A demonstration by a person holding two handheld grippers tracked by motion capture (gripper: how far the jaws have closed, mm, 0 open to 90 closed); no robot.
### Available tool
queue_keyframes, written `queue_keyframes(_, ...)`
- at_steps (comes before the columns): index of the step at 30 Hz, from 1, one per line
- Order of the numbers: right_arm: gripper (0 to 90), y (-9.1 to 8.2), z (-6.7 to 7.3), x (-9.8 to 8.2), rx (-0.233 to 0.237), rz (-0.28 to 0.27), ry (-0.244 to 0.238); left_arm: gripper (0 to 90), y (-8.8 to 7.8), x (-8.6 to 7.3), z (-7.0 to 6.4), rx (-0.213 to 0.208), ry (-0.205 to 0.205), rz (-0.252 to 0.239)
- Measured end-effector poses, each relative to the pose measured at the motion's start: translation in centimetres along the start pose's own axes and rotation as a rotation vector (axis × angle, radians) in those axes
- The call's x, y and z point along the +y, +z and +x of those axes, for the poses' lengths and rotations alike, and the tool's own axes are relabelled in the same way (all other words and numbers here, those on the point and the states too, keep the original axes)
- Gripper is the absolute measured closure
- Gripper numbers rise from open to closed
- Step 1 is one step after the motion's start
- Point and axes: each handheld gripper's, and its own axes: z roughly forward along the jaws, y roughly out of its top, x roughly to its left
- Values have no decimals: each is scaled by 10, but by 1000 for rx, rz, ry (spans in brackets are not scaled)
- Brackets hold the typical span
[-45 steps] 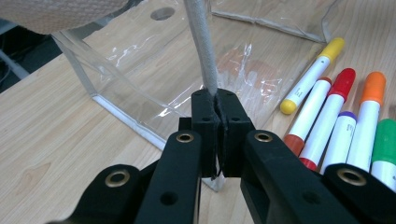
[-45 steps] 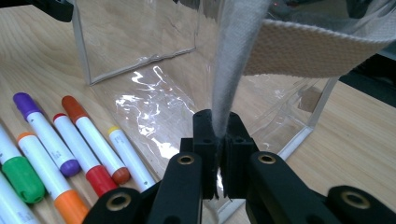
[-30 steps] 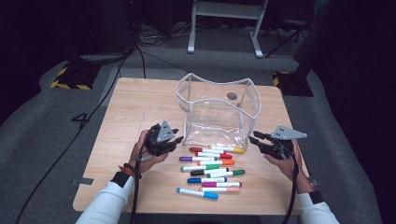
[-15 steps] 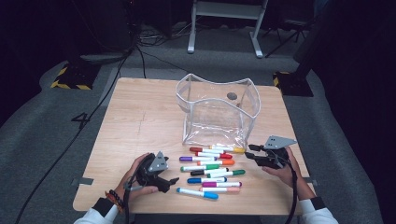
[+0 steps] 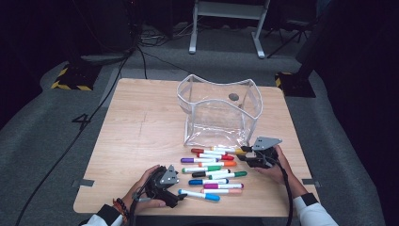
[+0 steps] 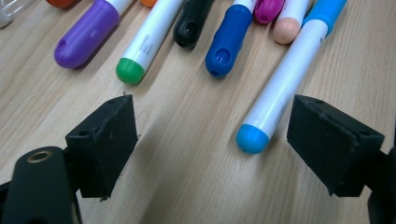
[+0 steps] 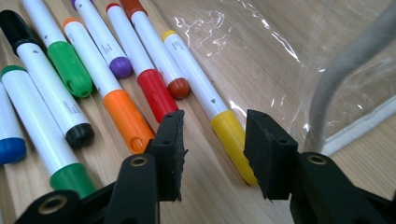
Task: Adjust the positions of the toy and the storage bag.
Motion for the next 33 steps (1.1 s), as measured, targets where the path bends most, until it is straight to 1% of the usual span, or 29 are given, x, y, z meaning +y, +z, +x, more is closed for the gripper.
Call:
queue_keyframes(2,574,5,-2,-1,5,8,3,164,4,1,-2,8,3,12)
queue_keyframes(3,570,7,-3,-1,2,14,0,155,6,2,-3,0,5,2)
queue_keyframes(5,564,10,-5,-1,2,12,-8,157,8,3,-3,-4,4,1)
queue_keyframes(7,559,14,-7,-1,3,15,-12,148,10,3,-1,-21,3,-17)
queue_keyframes(9,554,18,-8,-2,11,31,-6,132,11,3,1,-24,10,-17)
queue_keyframes(11,569,22,-8,-2,29,53,-15,119,12,4,2,-22,6,-14)
queue_keyframes(12,575,22,-8,-2,33,48,-10,114,12,4,2,-20,7,-15)
queue_keyframes(13,602,22,-8,-3,31,49,-4,114,12,4,3,-16,3,-14)
queue_keyframes(14,655,20,-9,-4,40,55,12,113,12,4,3,-16,3,-15)
queue_keyframes(15,655,20,-9,-4,40,55,12,113,13,5,3,-17,3,-17)
queue_keyframes(16,682,18,-11,-6,57,58,33,113,13,5,3,-15,0,-14)
queue_keyframes(18,696,14,-13,-9,75,62,34,113,13,5,3,-11,-2,-14)
queue_keyframes(20,701,12,-13,-11,79,64,32,113,13,5,3,-10,-2,-16)
queue_keyframes(22,717,5,-12,-15,95,75,31,113,12,5,3,-9,-5,-14)
queue_keyframes(23,717,5,-12,-15,95,75,31,114,13,5,3,-10,-4,-15)
queue_keyframes(25,722,-3,-12,-20,90,93,22,113,13,5,3,-11,-5,-13)
queue_keyframes(26,722,-3,-12,-20,90,93,22,113,13,5,3,-11,-5,-13)
queue_keyframes(27,723,-9,-13,-25,83,97,26,113,13,5,3,-11,-6,-13)
queue_keyframes(30,723,-14,-16,-30,77,99,39,113,13,5,4,-14,0,-15)
queue_keyframes(31,723,-21,-18,-36,68,100,45,114,13,5,4,-17,0,-15)
queue_keyframes(32,722,-24,-19,-40,64,96,57,114,13,4,4,-20,3,-17)
queue_keyframes(33,722,-27,-20,-43,64,90,67,114,12,4,6,-24,15,-14)
